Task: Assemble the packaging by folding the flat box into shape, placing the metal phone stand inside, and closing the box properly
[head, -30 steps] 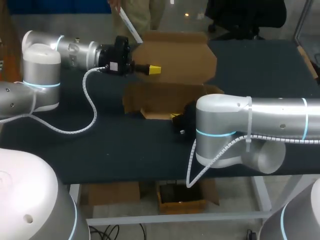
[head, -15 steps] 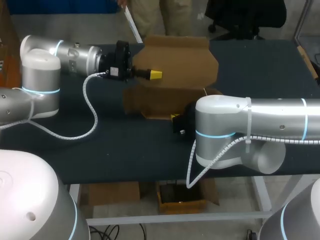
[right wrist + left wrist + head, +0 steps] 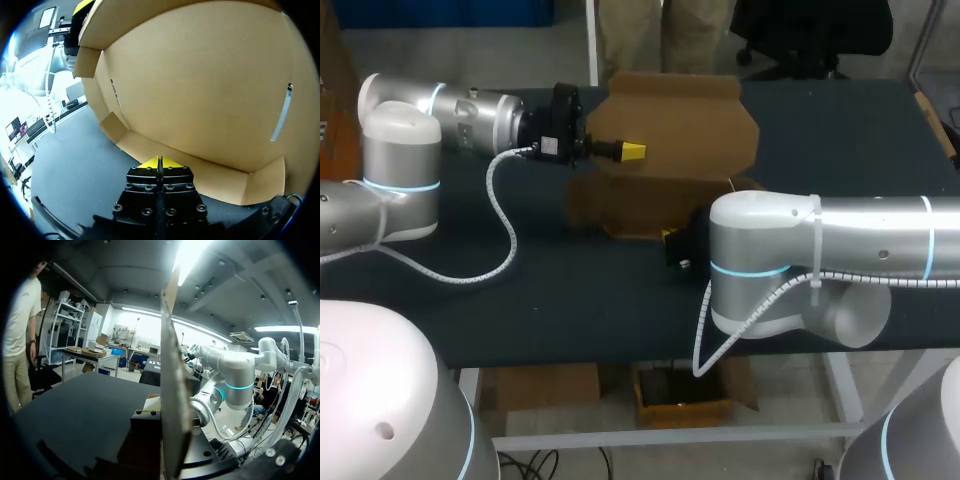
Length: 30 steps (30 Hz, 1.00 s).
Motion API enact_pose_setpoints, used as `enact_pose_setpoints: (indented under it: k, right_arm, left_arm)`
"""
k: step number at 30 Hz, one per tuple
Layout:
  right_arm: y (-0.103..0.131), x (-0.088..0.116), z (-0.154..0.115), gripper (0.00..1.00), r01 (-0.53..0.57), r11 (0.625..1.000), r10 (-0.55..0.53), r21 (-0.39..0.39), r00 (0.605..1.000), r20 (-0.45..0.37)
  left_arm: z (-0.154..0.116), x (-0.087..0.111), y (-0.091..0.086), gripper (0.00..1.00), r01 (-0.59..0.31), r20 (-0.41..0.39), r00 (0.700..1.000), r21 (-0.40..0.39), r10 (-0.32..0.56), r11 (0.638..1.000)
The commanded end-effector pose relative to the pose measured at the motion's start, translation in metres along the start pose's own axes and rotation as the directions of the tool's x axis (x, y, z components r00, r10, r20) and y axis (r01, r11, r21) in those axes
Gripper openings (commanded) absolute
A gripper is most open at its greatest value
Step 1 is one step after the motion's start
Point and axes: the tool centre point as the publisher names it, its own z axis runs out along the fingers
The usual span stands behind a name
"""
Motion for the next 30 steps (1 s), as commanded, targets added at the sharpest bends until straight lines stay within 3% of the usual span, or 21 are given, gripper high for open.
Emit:
enact_pose_setpoints:
  k: [1, 30]
  right_arm:
    - [-0.003, 0.002, 0.003, 0.0, 0.0, 1.0, 0.0, -0.004, 1.0, 0.005]
    - [-0.003, 0.002, 0.003, 0.0, 0.0, 1.0, 0.0, -0.004, 1.0, 0.005]
  left_arm:
    - [0.002, -0.002, 0.004, 0.0, 0.005, -0.002, 1.0, 0.001, -0.005, 1.0]
    - [0.006, -0.006, 0.025, 0.0, 0.047, 0.009, 0.999, -0.027, -0.047, 0.999]
